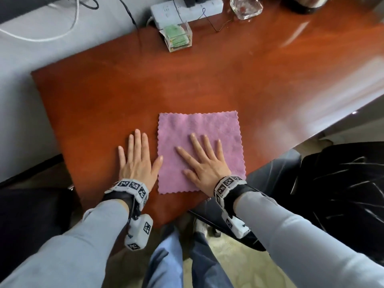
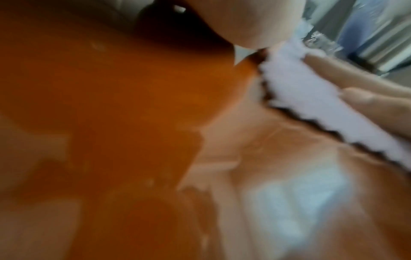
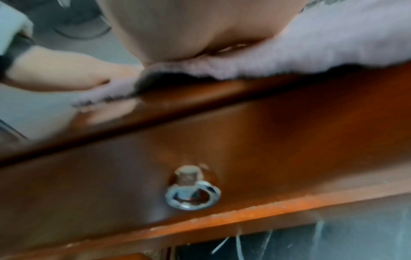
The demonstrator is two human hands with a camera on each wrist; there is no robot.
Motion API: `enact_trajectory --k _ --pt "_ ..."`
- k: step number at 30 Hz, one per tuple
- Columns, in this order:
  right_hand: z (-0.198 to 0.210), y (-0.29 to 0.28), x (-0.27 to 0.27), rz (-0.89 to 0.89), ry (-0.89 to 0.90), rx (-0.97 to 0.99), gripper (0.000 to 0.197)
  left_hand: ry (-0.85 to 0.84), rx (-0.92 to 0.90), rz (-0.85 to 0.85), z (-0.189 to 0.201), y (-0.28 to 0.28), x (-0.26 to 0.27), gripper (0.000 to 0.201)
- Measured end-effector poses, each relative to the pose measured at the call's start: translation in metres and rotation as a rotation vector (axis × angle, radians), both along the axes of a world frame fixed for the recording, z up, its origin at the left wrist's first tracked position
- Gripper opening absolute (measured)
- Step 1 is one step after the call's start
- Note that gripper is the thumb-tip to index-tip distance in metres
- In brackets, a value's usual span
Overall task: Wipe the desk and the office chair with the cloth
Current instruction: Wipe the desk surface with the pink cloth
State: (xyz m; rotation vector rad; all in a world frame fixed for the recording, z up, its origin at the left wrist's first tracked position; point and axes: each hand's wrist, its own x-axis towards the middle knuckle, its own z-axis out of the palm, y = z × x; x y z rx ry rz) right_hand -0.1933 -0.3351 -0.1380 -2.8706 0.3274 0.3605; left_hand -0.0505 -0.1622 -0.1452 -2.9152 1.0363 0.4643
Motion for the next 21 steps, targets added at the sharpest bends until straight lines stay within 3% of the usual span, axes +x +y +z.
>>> enact_trajectory --k 2,6,9,14,17,19,21 --pt "-0.007 -0.009 -0.002 -0.012 0.028 -0.027 0.059 -0.008 0.028 -0.029 -0.004 0.011 0.007 0.080" --pt "-0.007 -0.053 -0.003 -0.237 0.087 -0.040 0.060 0.028 0.046 -0.048 -0.004 0.012 0.013 0.075" --pt "-0.006 -0.052 0.005 -0.326 0.076 -0.046 0.064 0.036 0.067 -0.053 -0.004 0.010 0.013 0.076" --pt "-0.005 0.035 0.015 -0.195 0.066 -0.007 0.068 0.032 0.046 -0.077 -0.005 0.010 0.013 0.079" --pt "-0.002 0.030 0.011 -0.138 0.087 -0.020 0.066 0.037 0.045 -0.103 -0.003 0.012 0.014 0.079" --pt "-0.002 0.005 0.007 -0.238 0.114 -0.017 0.067 0.026 0.044 -0.134 -0.002 0.016 0.018 0.079" --pt "0.002 -0.013 0.008 -0.448 0.161 0.014 0.068 0.030 0.063 -0.173 0.000 0.020 0.022 0.078"
